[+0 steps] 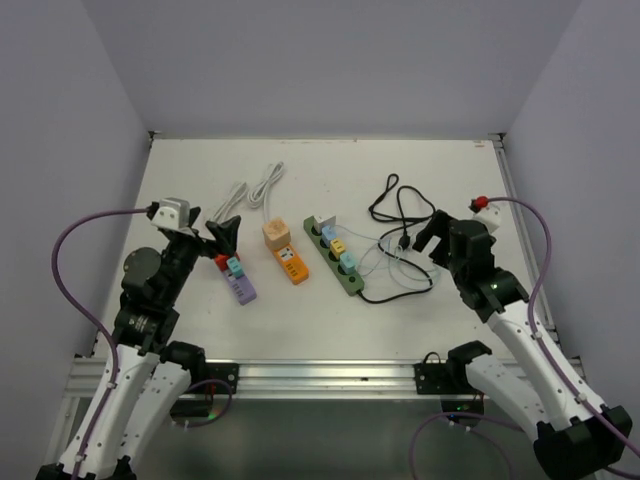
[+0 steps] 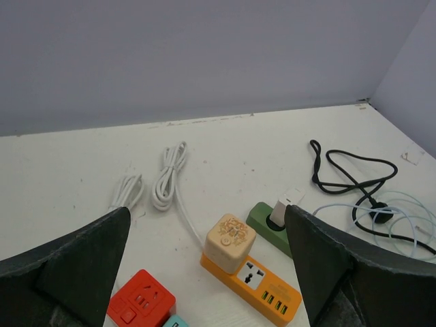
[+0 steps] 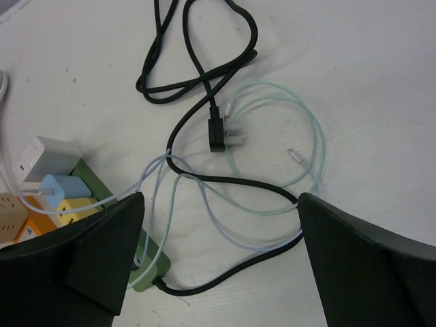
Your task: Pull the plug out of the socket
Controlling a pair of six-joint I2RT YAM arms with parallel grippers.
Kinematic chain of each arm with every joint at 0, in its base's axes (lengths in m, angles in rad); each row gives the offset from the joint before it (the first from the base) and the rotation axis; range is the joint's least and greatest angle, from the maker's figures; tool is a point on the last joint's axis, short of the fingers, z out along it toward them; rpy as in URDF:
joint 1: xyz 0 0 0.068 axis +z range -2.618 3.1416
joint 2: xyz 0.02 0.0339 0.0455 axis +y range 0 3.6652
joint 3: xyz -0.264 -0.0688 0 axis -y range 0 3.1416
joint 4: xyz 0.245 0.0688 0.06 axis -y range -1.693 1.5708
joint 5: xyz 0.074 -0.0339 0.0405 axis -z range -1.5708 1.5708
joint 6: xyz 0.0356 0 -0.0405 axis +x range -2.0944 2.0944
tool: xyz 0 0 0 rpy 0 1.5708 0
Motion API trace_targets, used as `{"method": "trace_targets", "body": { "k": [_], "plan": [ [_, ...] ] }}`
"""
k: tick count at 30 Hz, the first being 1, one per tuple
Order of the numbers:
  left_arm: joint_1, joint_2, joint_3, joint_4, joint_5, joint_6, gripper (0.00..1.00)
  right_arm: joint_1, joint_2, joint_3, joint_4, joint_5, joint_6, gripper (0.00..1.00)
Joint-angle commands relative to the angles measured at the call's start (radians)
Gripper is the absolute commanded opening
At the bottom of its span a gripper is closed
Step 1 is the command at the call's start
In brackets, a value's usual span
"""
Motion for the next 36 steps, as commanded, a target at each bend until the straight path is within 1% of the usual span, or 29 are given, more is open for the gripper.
{"method": "trace_targets", "body": {
  "k": [1, 2, 3, 5, 7, 8, 10, 11, 12, 14, 16, 17, 18, 19, 20, 21, 22, 24, 25, 27, 28, 29, 30, 33, 36],
  "plan": [
    [-0.021, -0.027, 0.006, 0.001, -0.063, 0.015, 1.0, 0.001, -0.064, -0.024, 0.045, -0.014, -0.1, 0.99],
    [-0.03, -0.035, 0.005, 0.001, -0.07, 0.018, 1.0, 0.001, -0.074, -0.021, 0.024, -0.022, -0.172, 0.99],
    [-0.037, -0.051, -0.001, 0.002, -0.108, 0.021, 1.0, 0.001, -0.083, -0.013, 0.007, -0.018, -0.188, 0.99],
    [-0.051, -0.053, -0.008, 0.005, -0.116, 0.023, 1.0, 0.001, -0.116, -0.009, -0.011, -0.062, -0.19, 0.99],
    [-0.056, -0.041, -0.009, 0.017, -0.081, 0.024, 1.0, 0.001, -0.143, -0.021, 0.045, -0.151, -0.193, 0.99],
    [-0.057, -0.032, -0.006, 0.019, -0.042, 0.023, 1.0, 0.001, -0.17, -0.039, 0.065, -0.242, -0.187, 0.99],
    [-0.057, -0.004, -0.002, 0.021, 0.004, 0.023, 1.0, 0.001, -0.199, -0.068, 0.143, -0.339, -0.18, 0.99],
    [-0.057, 0.01, 0.0, 0.021, 0.015, 0.023, 1.0, 0.001, -0.216, -0.093, 0.162, -0.41, -0.186, 0.99],
    [-0.059, 0.014, -0.003, 0.024, 0.024, 0.026, 1.0, 0.001, -0.225, -0.09, 0.156, -0.444, -0.211, 0.99],
    [-0.073, 0.025, 0.0, 0.011, 0.035, 0.055, 1.0, 0.001, -0.212, -0.046, 0.07, -0.488, -0.289, 0.99],
    [-0.088, 0.033, 0.012, -0.016, 0.004, 0.073, 1.0, 0.008, -0.172, -0.012, -0.009, -0.479, -0.295, 0.99],
    [-0.099, 0.024, 0.011, -0.018, -0.004, 0.078, 1.0, 0.013, -0.163, -0.006, -0.002, -0.511, -0.306, 0.99],
    [-0.102, 0.018, 0.009, -0.018, -0.008, 0.078, 1.0, 0.022, -0.151, -0.01, 0.01, -0.606, -0.314, 0.99],
    [-0.102, 0.013, 0.008, -0.018, -0.013, 0.078, 1.0, 0.06, -0.146, -0.019, 0.045, -0.649, -0.324, 0.99],
    [-0.102, 0.007, 0.005, -0.016, -0.014, 0.078, 1.0, 0.094, -0.141, -0.021, 0.052, -0.651, -0.328, 0.99],
    [-0.102, 0.007, 0.008, -0.019, -0.014, 0.078, 1.0, 0.134, -0.135, -0.022, 0.059, -0.622, -0.332, 0.99],
    [-0.102, 0.007, 0.008, -0.019, -0.01, 0.079, 1.0, 0.215, -0.12, -0.022, 0.072, -0.551, -0.338, 0.99],
    [-0.102, 0.011, 0.009, -0.019, -0.004, 0.079, 1.0, 0.281, -0.094, -0.019, 0.09, -0.492, -0.346, 0.99],
    [-0.102, 0.013, 0.011, -0.021, -0.001, 0.082, 1.0, 0.354, -0.039, -0.01, 0.092, -0.404, -0.351, 0.99],
    [-0.102, 0.013, 0.011, -0.021, -0.004, 0.084, 1.0, 0.439, 0.032, 0.043, 0.082, -0.297, -0.363, 0.99],
    [-0.102, 0.013, 0.009, -0.021, -0.011, 0.084, 1.0, 0.511, 0.067, 0.065, 0.081, -0.236, -0.367, 0.99],
    [-0.102, 0.016, 0.008, -0.021, -0.014, 0.085, 1.0, 0.539, 0.139, 0.101, 0.084, -0.146, -0.367, 0.99],
    [-0.102, 0.02, 0.008, -0.021, -0.014, 0.085, 1.0, 0.559, 0.168, 0.115, 0.09, -0.11, -0.366, 0.99],
    [-0.105, 0.04, 0.011, -0.022, -0.008, 0.105, 1.0, 0.575, 0.233, 0.12, 0.142, -0.053, -0.358, 0.98],
    [-0.142, 0.065, 0.025, -0.016, 0.024, 0.168, 1.0, 0.575, 0.273, 0.113, 0.174, -0.007, -0.38, 0.95]
  ]
}}
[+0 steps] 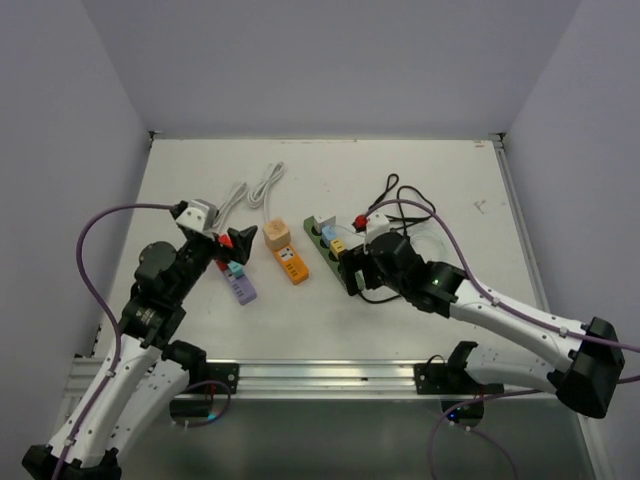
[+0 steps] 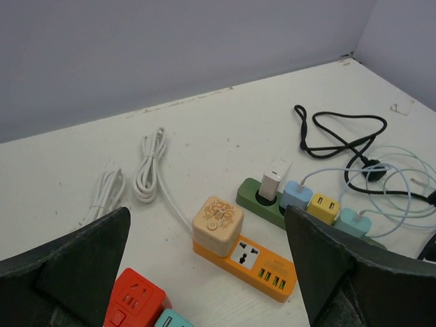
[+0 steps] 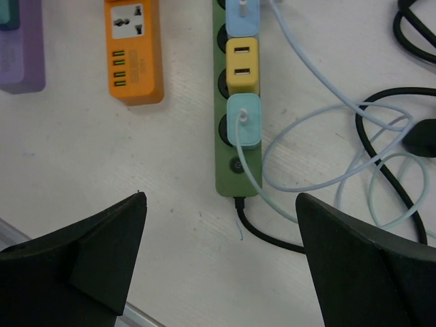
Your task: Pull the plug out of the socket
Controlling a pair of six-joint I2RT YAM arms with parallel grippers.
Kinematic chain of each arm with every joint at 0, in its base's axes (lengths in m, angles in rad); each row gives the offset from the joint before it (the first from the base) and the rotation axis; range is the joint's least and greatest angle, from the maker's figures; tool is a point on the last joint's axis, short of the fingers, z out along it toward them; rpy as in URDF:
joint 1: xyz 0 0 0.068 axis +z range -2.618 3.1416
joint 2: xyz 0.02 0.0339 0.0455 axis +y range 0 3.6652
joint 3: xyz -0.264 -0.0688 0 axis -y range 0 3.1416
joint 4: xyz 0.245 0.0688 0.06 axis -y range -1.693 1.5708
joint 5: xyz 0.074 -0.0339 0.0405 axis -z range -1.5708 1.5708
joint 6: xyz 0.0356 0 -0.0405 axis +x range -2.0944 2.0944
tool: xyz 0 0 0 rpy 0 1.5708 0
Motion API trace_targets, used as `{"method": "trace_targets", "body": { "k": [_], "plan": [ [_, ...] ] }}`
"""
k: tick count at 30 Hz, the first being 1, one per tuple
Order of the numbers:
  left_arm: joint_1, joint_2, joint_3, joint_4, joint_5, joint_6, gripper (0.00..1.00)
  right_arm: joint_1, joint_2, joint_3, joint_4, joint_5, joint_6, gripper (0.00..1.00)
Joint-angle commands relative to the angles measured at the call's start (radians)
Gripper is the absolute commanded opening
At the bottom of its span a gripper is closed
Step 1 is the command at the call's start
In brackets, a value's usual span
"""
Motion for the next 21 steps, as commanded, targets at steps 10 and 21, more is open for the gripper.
{"method": "trace_targets", "body": {
  "k": [10, 21],
  "plan": [
    [-0.033, 0.314, 0.304, 0.039, 0.175, -0.06, 0.93, -0.044, 0.178, 0.044, 0.192, 0.075, -0.076, 0.67],
    [-0.134, 0.556, 0.212, 0.384, 0.178, -0.106, 0.91, -0.141, 0.324, 0.03, 0.325, -0.072, -0.081, 0.69]
  ]
}}
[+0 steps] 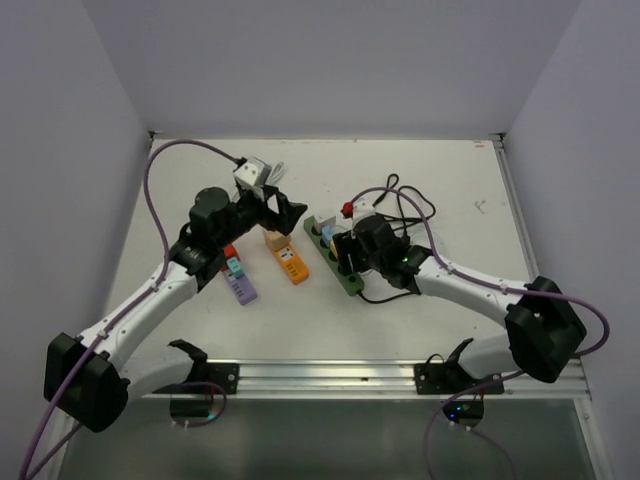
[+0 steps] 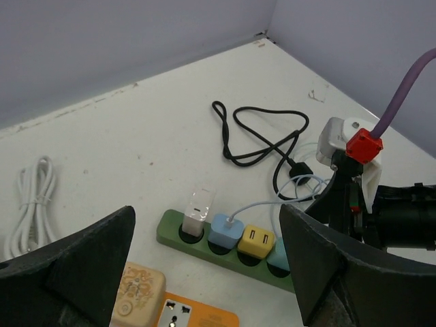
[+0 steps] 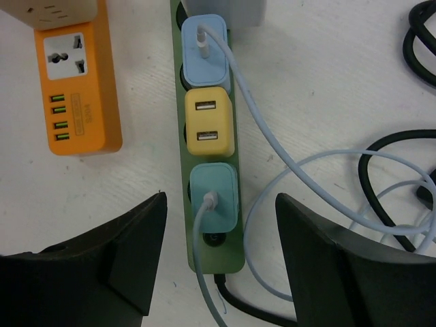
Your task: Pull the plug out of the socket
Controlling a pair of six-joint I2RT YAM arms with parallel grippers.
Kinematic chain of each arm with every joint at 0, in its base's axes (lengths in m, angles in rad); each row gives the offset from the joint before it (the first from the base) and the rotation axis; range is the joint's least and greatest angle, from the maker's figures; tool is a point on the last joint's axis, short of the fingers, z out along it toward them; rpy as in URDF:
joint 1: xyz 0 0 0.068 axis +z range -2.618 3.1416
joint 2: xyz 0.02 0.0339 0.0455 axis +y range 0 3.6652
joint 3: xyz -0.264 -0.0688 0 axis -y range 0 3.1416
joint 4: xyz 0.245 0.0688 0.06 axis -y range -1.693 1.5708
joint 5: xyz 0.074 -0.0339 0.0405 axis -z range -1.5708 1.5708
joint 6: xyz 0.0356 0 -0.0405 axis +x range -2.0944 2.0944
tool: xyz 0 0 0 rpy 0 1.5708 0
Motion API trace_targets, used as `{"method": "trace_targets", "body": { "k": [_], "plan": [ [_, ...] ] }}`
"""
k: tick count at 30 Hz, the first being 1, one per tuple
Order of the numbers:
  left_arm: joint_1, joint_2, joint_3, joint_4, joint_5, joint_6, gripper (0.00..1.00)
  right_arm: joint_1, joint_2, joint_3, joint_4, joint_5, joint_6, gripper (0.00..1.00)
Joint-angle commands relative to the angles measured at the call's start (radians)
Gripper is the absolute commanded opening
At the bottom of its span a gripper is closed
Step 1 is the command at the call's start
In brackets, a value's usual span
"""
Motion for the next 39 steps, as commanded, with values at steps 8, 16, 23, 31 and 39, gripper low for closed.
{"method": "trace_targets", "body": {
  "k": [8, 16, 23, 31, 39],
  "plan": [
    [-0.119, 0.203, 0.029, 0.209, -0.049, 0.043, 0.91, 0.0, 0.12, 0.044, 0.064, -0.018, -0.032, 0.57],
    [-0.185, 0.318, -0.006, 0.261, -0.16, 0.094, 0.91, -0.003, 0.119, 0.011, 0.113, 0.002, -0.02, 0.15],
    [-0.191, 0.385, -0.043, 0.324, -0.239, 0.083, 0.91, -0.004, 0.091, -0.045, 0.155, -0.012, 0.011, 0.0],
    [-0.223, 0.502, -0.061, 0.41, -0.31, 0.094, 0.9, -0.006, 0.04, -0.081, 0.184, -0.053, 0.023, 0.0],
    [-0.309, 0.614, -0.057, 0.471, -0.334, 0.114, 0.87, -0.007, 0.036, -0.073, 0.176, -0.078, 0.015, 0.0]
  ]
}}
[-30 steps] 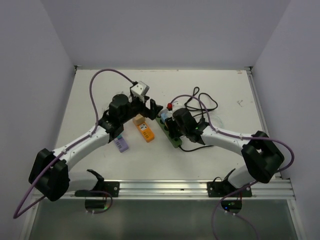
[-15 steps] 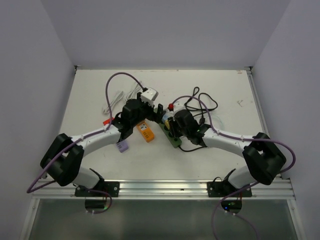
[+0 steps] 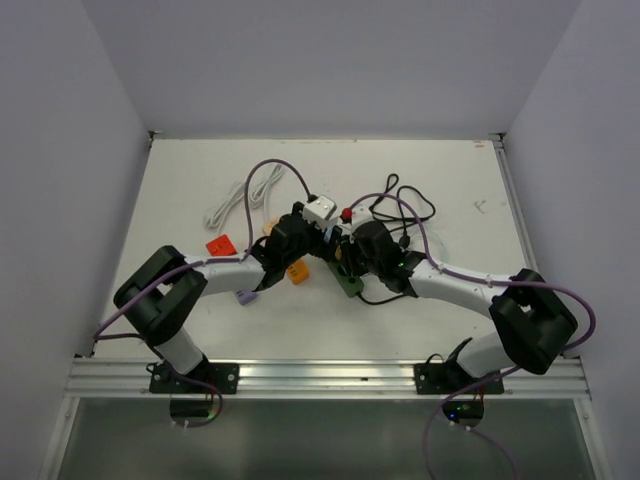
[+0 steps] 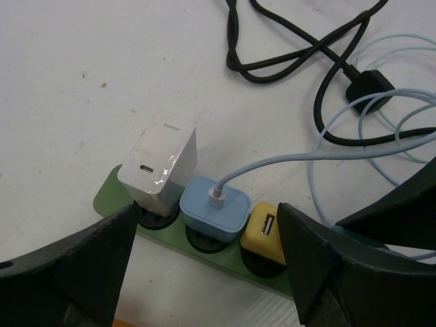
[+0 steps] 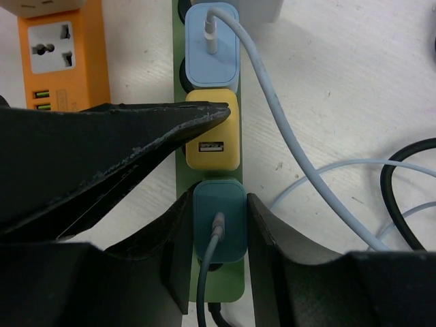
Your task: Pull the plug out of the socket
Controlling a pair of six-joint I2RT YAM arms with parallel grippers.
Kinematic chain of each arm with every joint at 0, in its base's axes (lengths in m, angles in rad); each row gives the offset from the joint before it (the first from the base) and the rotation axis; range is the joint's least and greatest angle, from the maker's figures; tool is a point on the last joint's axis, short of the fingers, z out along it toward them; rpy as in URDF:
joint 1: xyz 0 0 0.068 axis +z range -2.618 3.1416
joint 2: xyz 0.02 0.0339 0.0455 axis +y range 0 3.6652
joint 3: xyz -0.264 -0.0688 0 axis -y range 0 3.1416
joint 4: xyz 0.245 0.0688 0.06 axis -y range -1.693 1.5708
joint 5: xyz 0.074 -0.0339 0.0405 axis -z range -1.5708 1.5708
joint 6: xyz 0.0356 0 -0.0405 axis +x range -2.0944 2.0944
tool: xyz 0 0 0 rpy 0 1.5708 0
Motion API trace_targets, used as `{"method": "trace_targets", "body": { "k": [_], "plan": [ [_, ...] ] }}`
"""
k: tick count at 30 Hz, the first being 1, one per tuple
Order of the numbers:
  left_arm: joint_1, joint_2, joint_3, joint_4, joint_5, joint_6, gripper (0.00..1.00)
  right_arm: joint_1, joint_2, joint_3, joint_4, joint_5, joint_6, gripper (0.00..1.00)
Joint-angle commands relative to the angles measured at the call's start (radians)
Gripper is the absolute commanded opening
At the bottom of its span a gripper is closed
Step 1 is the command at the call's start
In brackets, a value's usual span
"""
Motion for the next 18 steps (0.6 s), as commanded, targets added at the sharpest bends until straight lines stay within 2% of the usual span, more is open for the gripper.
{"method": "trace_targets", "body": {
  "k": [1, 12, 18],
  "plan": [
    [-0.022, 0.047, 0.006, 0.11, -0.004, 0.023, 0.87, 0.003, -0.035, 0.001, 0.011, -0.041, 0.02, 0.0],
    [-0.045, 0.125, -0.015, 0.046, -0.099, -0.039, 0.76, -0.019, -0.059, -0.001, -0.006, -0.122, 0.036, 0.0],
    [-0.047, 0.118, -0.118, 0.096, -0.108, -0.127, 0.73, -0.051, -0.079, -0.005, -0.015, -0.15, 0.069, 0.0]
  ]
}}
